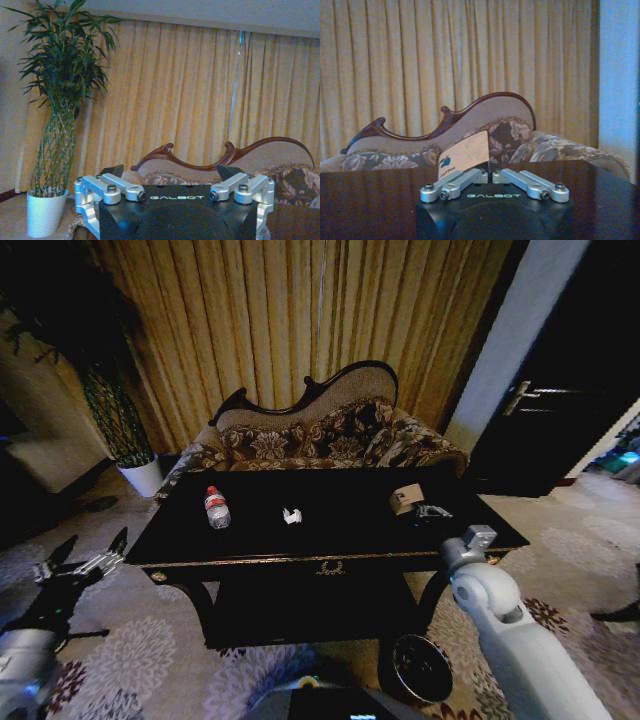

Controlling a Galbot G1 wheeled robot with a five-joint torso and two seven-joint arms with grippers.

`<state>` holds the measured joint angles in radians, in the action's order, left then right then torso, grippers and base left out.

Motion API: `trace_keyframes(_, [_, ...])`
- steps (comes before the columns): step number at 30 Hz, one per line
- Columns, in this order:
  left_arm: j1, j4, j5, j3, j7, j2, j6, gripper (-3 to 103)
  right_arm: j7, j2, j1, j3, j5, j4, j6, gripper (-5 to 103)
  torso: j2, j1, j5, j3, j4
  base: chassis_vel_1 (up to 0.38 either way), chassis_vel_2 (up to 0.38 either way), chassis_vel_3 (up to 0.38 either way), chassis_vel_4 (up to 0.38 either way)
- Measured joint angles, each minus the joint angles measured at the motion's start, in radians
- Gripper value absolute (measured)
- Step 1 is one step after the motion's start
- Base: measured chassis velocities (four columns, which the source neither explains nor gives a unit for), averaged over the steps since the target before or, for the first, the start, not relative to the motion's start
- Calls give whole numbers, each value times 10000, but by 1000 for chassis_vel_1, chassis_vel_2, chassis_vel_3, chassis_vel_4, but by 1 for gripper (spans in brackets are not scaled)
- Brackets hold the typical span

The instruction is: Move to the front of the table and place the trash on the table into the trash bin.

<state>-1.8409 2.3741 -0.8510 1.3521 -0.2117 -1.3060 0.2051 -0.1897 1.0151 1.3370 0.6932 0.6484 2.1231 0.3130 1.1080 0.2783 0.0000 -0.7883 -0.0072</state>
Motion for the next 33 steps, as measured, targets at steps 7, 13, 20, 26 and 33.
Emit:
trace_keyframes(7, [-26, 9, 65, -49, -52, -16, 43, 100, 0, 107, 126, 95, 9, 185, -2, 0, 0, 0, 0, 0, 1, 0, 0, 0, 0])
trace_keyframes(13, [-2, 14, 144, -66, -83, -49, 43, 100, 1, 242, 130, -29, -28, 213, -2, 0, 0, 0, 0, 0, 2, 0, 0, 0, 0])
trace_keyframes(20, [16, 24, 239, -107, -124, -158, 36, 100, 4, 227, 160, 10, -24, 219, -2, 0, 0, 0, -1, 0, 1, 0, 0, 0, 0])
trace_keyframes(26, [17, 29, 239, -99, -135, -140, 35, 100, 5, 234, 175, 65, -23, 225, 0, 0, 0, 0, 0, 0, 1, 62, -55, -49, 72])
trace_keyframes(33, [-2, 10, 237, -74, -161, -143, 35, 100, 8, 306, 322, 140, -40, 227, -50, 0, 0, 0, 0, 0, 1, 84, -84, -71, 76])
